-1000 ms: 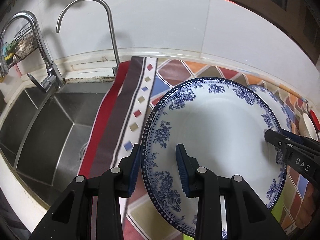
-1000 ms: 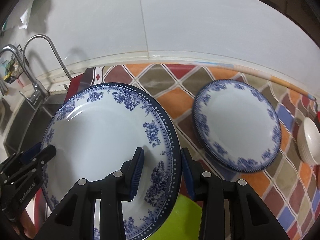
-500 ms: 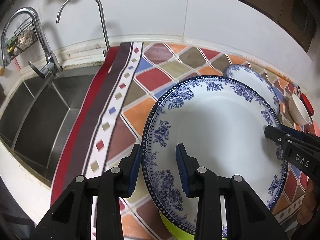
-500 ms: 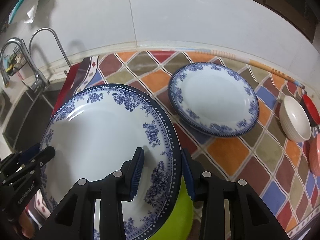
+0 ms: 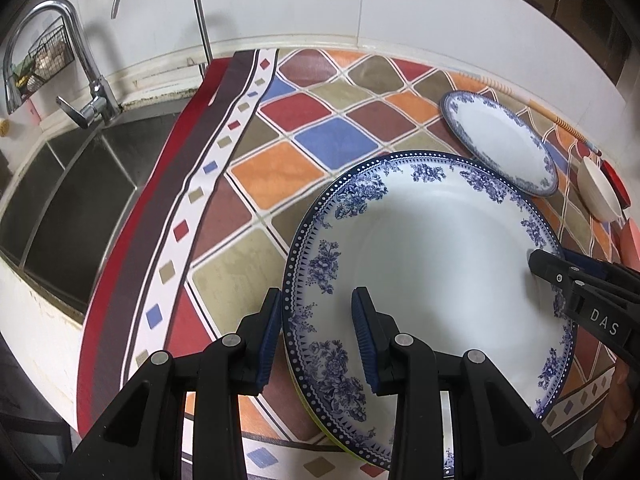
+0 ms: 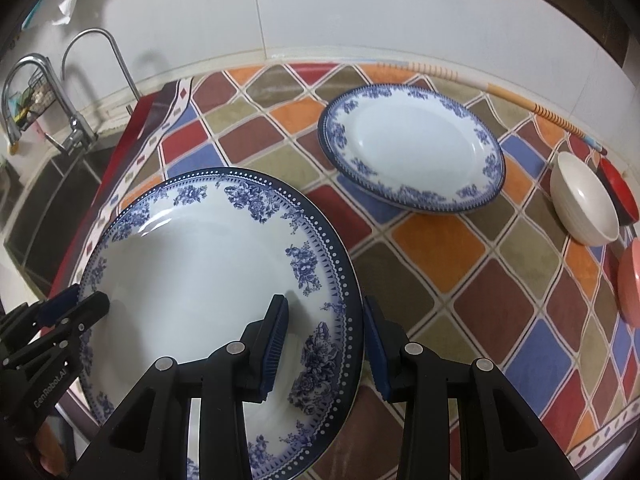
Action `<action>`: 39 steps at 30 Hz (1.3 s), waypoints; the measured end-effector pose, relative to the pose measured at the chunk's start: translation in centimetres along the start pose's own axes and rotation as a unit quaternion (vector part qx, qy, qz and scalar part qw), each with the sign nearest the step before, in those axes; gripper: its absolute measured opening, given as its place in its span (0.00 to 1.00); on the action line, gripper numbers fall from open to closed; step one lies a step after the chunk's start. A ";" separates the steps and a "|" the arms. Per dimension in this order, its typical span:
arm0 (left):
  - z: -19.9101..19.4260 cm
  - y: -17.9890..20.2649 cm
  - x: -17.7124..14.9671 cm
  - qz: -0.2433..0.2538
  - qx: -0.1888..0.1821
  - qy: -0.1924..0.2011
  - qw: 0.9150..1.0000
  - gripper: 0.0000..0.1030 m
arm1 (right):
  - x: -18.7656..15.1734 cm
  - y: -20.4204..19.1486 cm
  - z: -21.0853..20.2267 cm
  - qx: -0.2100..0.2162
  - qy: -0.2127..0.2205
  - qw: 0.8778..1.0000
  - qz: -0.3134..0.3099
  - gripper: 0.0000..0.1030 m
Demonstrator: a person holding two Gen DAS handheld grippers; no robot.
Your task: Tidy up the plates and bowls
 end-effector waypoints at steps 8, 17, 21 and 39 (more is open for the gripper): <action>0.7 0.2 -1.1 -0.006 0.004 -0.015 1.000 0.34 | -1.3 0.4 0.8 0.001 -0.015 1.000 -0.003 0.38; 1.0 0.1 -1.2 -0.001 0.020 -0.014 1.000 0.34 | -2.0 0.3 1.6 0.010 -0.029 1.000 -0.005 0.37; 1.3 0.1 -1.4 -0.002 0.020 -0.021 1.000 0.34 | -2.2 0.2 1.9 0.014 -0.033 0.999 -0.005 0.38; -0.7 1.4 1.2 0.007 0.004 0.017 1.000 0.54 | -0.7 0.6 0.3 0.006 0.006 1.000 -0.005 0.46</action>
Point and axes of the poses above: each gripper's, at about its wrist camera, not at the fingertips, and z roughly the way its jaws point, y to its right, x to its top, the point moved 9 cm from there along z, roughly the way its jaws point, and after that the axes turned 2 degrees about x, right-handed, at the moved point
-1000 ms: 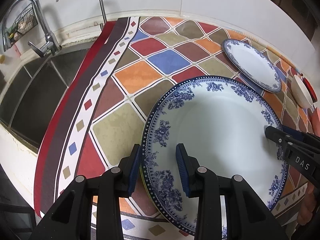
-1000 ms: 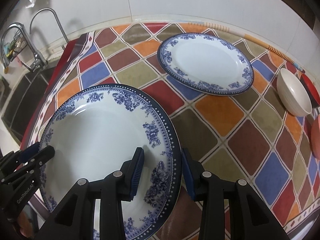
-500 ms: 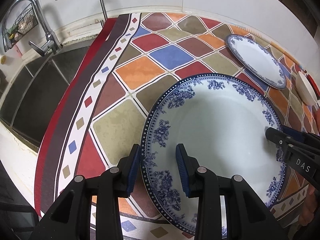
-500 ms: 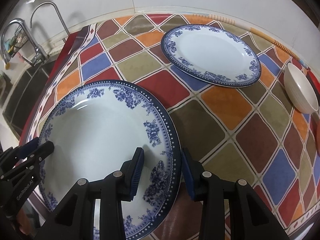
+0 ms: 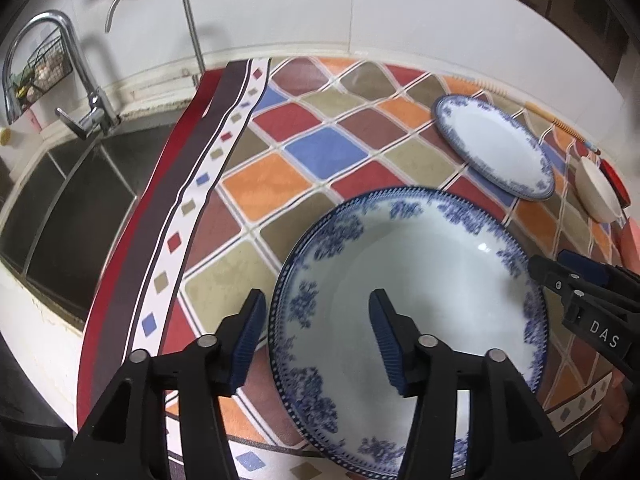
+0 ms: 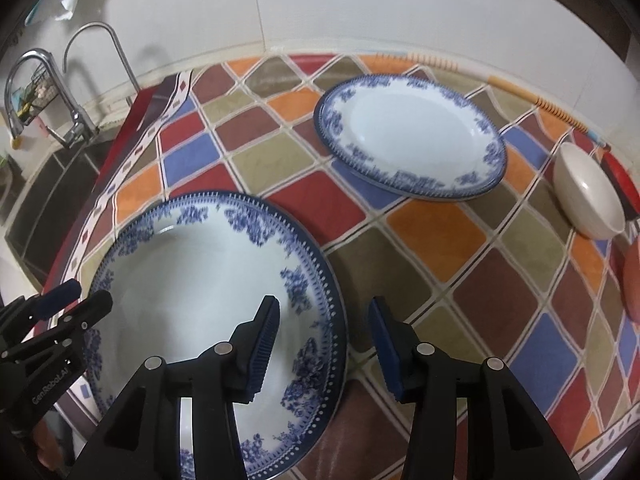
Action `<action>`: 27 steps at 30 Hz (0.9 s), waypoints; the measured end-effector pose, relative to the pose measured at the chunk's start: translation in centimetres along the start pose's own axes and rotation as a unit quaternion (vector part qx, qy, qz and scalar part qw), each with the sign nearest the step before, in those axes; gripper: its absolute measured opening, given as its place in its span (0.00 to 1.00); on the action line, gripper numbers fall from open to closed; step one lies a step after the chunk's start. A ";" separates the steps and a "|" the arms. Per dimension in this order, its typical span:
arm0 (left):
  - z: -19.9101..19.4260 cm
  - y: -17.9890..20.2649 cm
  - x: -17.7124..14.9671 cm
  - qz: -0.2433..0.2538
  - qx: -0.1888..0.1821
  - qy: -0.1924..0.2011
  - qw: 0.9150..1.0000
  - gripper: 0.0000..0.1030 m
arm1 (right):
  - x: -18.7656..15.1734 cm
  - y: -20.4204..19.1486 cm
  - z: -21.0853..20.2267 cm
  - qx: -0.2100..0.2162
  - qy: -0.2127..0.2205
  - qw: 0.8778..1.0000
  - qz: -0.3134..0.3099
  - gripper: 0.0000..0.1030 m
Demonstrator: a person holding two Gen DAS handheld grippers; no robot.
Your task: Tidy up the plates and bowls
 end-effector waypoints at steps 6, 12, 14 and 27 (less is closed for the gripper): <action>-0.9 1.7 2.1 0.025 -0.012 0.024 0.999 0.62 | 1.0 1.2 -1.4 -0.007 0.022 1.000 0.012 0.47; -1.0 3.6 5.3 0.051 -0.024 0.045 0.997 0.67 | 2.9 4.1 -2.6 -0.047 0.051 0.997 0.030 0.57; -1.0 4.3 6.5 0.059 -0.026 0.054 0.996 0.67 | 3.8 5.1 -2.9 -0.054 0.060 0.996 0.040 0.57; 1.0 9.5 13.5 0.111 -0.042 0.087 0.989 0.67 | 9.5 11.5 -3.6 -0.088 0.107 0.986 0.096 0.61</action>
Point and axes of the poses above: each gripper's, at about its wrist camera, not at the fingertips, and z roughly the way its jaws point, y to its right, x to its top, the point moved 9 cm from there along z, roughly the way its jaws point, and after that the axes turned 2 degrees about x, right-handed, at the moved point
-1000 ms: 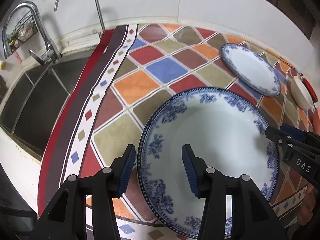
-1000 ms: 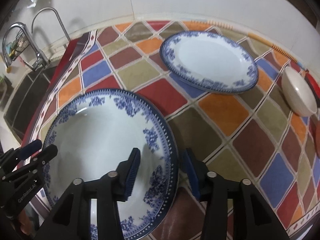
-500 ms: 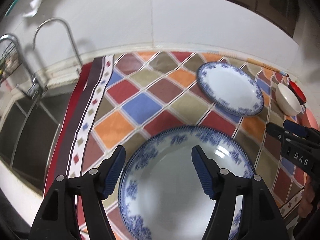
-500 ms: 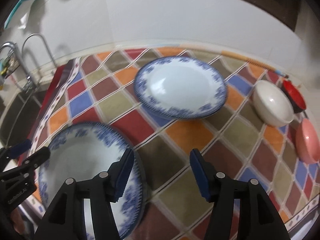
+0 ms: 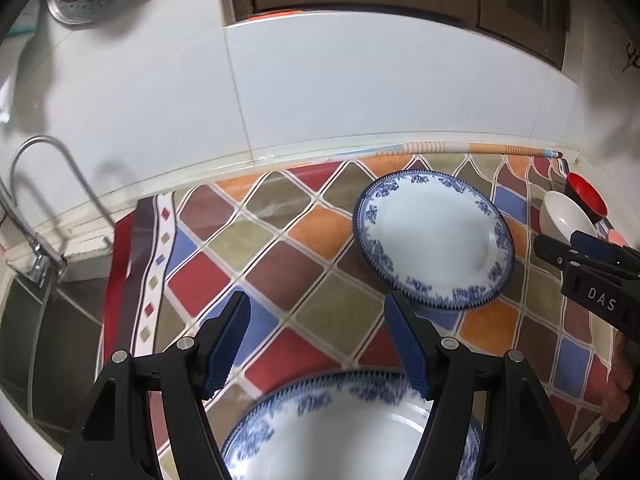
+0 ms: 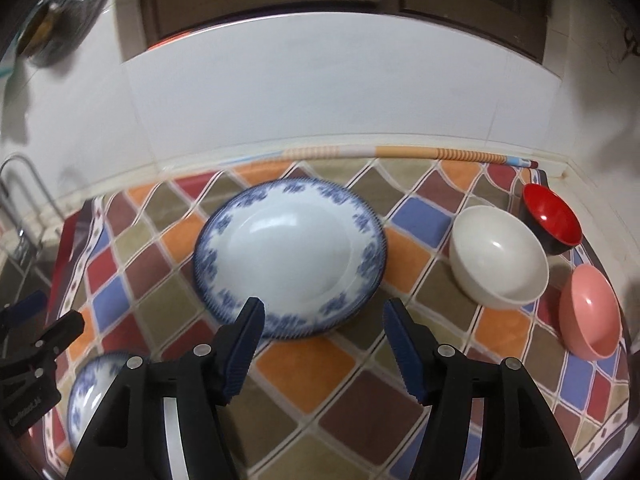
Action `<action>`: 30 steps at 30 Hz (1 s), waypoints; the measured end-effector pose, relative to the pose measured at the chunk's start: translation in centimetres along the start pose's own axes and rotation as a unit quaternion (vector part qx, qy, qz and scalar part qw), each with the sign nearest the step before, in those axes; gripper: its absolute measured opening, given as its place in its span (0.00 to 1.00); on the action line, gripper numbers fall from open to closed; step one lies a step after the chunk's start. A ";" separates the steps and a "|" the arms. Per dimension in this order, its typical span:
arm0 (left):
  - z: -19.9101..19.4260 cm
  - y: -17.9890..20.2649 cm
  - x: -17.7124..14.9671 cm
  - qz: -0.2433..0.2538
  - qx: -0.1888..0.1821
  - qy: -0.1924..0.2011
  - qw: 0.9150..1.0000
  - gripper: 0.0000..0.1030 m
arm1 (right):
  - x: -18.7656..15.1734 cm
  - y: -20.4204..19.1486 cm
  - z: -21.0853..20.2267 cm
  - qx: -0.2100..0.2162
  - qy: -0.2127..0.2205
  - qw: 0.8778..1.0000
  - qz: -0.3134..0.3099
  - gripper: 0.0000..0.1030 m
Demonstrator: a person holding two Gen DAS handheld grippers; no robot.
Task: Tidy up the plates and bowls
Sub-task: 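Close both grippers on the rim of the second blue-and-white plate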
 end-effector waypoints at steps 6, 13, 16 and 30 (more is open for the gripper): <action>3.1 1.3 1.7 0.002 -0.015 -0.019 1.000 0.67 | 1.6 2.1 2.0 -0.017 0.002 1.000 0.022 0.61; 7.4 2.6 3.1 0.014 -0.014 -0.038 0.999 0.67 | 2.4 4.4 5.4 -0.029 -0.012 0.998 0.046 0.61; 9.5 3.1 3.3 0.010 -0.018 -0.053 0.998 0.67 | 2.5 5.1 7.1 -0.030 -0.020 0.998 0.053 0.61; 15.3 4.2 4.1 0.000 -0.030 -0.087 0.996 0.66 | 2.7 6.5 12.9 -0.031 -0.056 0.996 0.065 0.61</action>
Point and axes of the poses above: each gripper's, at about its wrist camera, not at the fingertips, and z roughly the way its jaws point, y to its right, x to its top, the point moved 9 cm from there along z, roughly the way its jaws point, and after that the axes turned 2 degrees about x, right-handed, at the moved point
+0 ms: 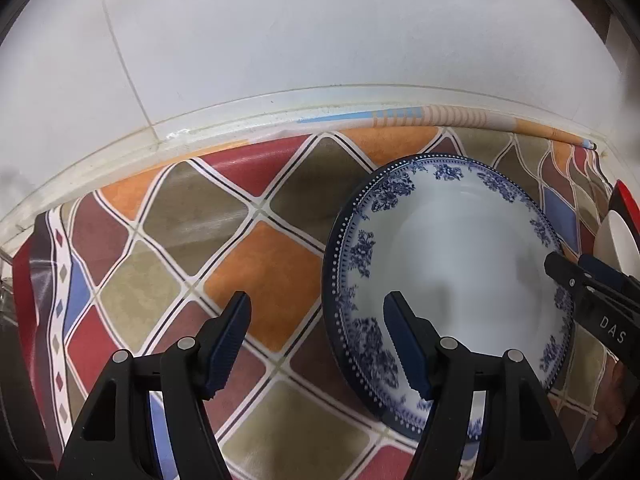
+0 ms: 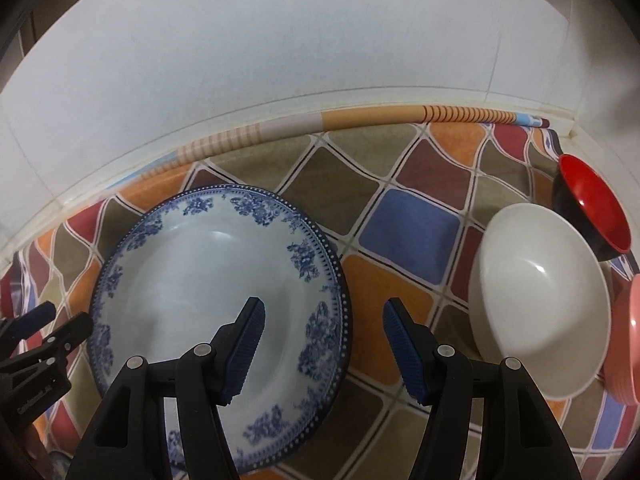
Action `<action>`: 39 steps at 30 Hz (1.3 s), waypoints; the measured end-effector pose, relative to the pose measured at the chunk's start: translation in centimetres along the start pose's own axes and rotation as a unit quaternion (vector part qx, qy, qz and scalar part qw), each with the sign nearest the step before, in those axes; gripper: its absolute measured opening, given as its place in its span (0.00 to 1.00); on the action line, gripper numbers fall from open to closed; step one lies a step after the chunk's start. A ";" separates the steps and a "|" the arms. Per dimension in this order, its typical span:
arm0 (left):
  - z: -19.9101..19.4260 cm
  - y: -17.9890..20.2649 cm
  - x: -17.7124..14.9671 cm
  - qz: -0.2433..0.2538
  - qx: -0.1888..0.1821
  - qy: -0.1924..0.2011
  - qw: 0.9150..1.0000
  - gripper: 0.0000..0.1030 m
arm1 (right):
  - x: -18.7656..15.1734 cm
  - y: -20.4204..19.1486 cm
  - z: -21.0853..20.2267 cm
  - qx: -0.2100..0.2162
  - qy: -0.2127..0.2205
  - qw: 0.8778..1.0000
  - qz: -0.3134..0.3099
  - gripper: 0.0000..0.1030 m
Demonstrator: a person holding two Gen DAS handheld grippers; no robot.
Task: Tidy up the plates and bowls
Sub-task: 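Close both grippers on the rim of the second blue-and-white plate, then lift the second blue-and-white plate with both grippers toward the plate stack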
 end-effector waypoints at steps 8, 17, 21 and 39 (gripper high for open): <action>1.6 0.2 0.4 -0.006 -0.013 -0.015 1.000 0.61 | -0.2 0.0 1.5 0.003 -0.016 1.000 0.001 0.61; 2.5 1.1 1.1 -0.012 -0.031 -0.020 0.999 0.48 | -0.2 0.3 2.9 0.010 -0.027 1.000 0.007 0.60; 2.9 1.8 1.8 -0.014 -0.047 -0.026 0.998 0.38 | -0.2 0.3 3.4 0.021 -0.031 0.999 0.011 0.55; 1.5 1.9 1.5 -0.025 -0.038 -0.016 0.999 0.34 | -0.2 -0.4 2.6 0.026 -0.022 0.999 0.000 0.40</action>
Point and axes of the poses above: each gripper's, at about its wrist camera, not at the fingertips, and z roughly the way its jaws point, y to its right, x to its top, the point moved 9 cm from there along z, roughly the way its jaws point, and after that the axes turned 2 degrees about x, right-handed, at the moved point
